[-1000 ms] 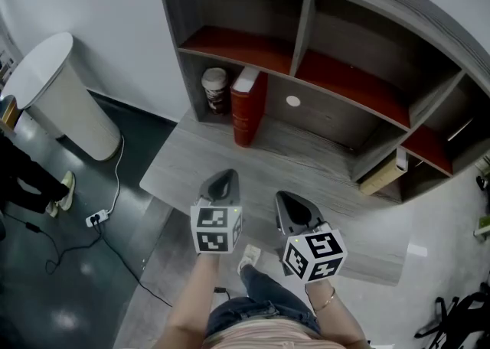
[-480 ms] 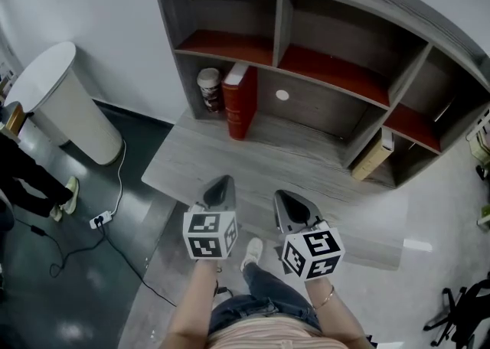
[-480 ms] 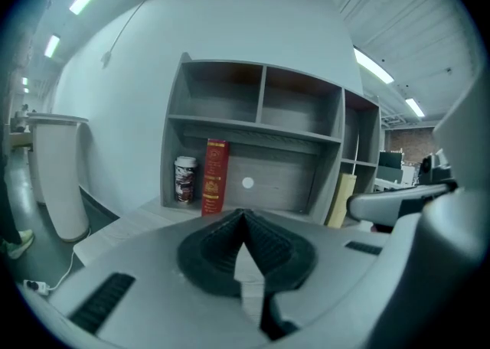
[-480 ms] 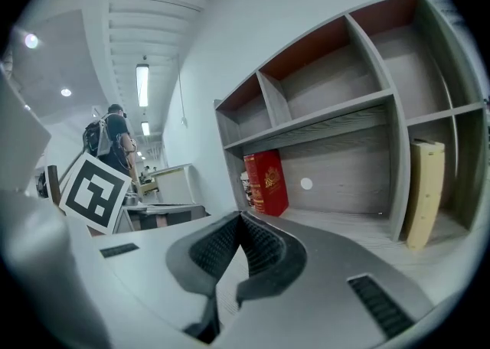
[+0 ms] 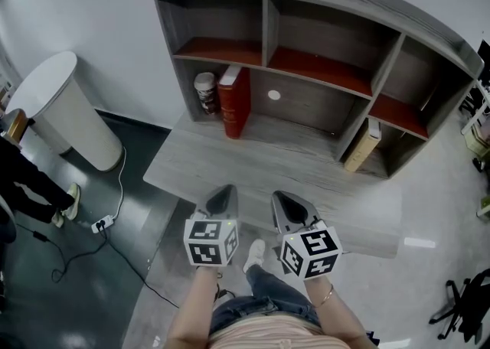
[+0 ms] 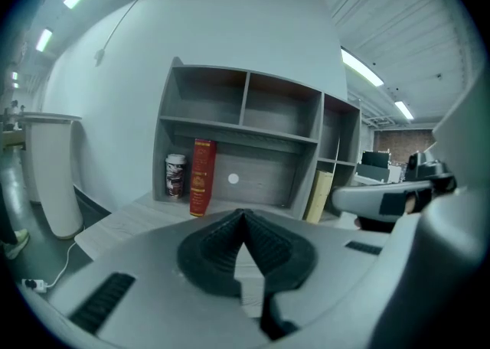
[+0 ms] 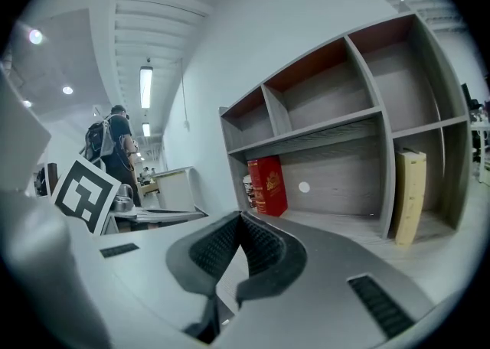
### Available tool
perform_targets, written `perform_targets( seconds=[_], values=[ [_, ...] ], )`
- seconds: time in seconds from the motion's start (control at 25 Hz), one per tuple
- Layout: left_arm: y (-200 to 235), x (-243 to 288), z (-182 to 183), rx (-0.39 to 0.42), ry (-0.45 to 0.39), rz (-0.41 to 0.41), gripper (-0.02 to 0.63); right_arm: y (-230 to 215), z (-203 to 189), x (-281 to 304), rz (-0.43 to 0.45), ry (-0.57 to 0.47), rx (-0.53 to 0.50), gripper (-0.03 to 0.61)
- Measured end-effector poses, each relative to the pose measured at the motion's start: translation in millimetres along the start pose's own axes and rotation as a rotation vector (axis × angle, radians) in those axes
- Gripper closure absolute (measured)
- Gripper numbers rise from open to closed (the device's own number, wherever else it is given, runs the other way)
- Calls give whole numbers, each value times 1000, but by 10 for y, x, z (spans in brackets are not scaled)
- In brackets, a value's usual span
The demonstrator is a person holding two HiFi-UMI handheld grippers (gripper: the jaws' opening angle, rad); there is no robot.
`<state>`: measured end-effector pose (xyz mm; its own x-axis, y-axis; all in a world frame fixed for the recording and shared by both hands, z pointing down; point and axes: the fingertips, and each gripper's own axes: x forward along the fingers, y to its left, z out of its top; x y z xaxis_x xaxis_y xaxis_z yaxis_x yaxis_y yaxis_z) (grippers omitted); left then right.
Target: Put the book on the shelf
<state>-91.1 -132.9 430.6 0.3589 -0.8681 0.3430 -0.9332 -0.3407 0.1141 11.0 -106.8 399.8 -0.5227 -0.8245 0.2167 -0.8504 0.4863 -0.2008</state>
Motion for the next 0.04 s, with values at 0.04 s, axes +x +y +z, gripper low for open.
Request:
perform_targets(
  seconds=[0.04],
  values=[
    [-33,-36,-8,3,1,-6,602,21,6,-29,-1,-4,-1,570]
  ],
)
